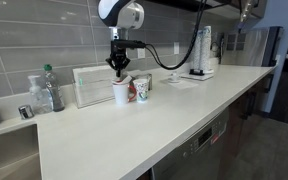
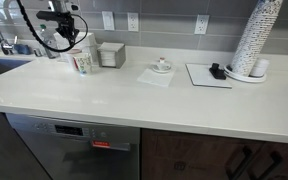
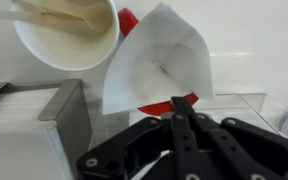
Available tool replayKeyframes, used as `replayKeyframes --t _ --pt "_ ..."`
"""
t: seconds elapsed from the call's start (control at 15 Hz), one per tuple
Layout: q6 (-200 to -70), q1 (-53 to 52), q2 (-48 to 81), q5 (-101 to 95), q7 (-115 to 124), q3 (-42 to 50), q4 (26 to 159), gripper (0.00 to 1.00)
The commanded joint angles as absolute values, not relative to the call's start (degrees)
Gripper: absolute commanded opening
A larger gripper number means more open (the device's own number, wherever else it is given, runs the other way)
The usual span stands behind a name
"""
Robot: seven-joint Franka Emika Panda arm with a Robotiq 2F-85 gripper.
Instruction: Place a paper towel in the mug
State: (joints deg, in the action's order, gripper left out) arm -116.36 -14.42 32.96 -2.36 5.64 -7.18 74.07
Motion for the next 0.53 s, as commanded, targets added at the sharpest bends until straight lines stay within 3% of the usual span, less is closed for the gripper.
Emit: replayKeyframes --t 0.0,0.47 --pt "-121.4 -12.6 24.5 -0.7 6.0 -7.3 84.6 0.00" --pt "-139.5 -6.3 14.1 11.9 -7.6 -10.5 103.0 0.00"
